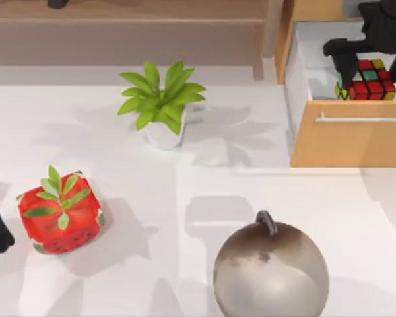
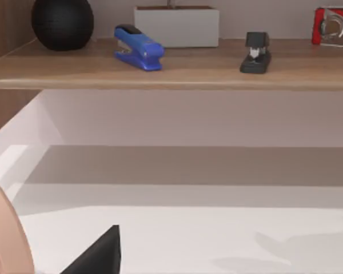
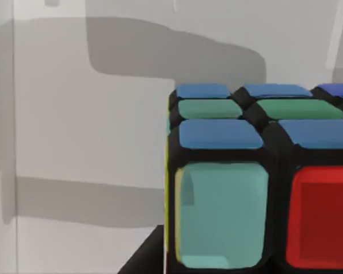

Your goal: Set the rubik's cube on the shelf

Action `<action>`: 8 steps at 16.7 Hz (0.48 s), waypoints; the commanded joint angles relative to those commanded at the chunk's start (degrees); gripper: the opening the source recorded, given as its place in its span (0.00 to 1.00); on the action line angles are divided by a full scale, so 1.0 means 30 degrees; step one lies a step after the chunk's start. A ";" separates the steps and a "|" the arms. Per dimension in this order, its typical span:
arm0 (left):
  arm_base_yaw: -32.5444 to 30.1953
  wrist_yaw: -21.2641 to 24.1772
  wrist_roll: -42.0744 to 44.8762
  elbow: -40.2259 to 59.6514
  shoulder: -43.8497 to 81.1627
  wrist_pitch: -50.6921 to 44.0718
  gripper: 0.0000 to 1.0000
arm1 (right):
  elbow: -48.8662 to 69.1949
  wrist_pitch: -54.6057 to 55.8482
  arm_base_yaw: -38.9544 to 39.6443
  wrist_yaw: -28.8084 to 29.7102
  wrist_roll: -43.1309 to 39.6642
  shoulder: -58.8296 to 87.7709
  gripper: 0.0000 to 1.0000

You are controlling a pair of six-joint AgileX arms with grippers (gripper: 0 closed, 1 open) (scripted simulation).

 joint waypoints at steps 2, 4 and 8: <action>0.0000 0.0000 0.0000 0.0000 0.0000 0.0000 1.00 | -0.0274 -0.0021 0.0036 0.0004 0.0026 -0.0155 0.00; 0.0000 0.0000 0.0000 0.0000 0.0000 0.0000 1.00 | -0.0514 -0.0028 0.0112 0.0041 0.0007 -0.0557 0.00; 0.0000 0.0000 0.0000 0.0000 0.0000 0.0000 1.00 | -0.1623 0.0820 0.1028 0.0236 -0.0128 -0.3400 0.00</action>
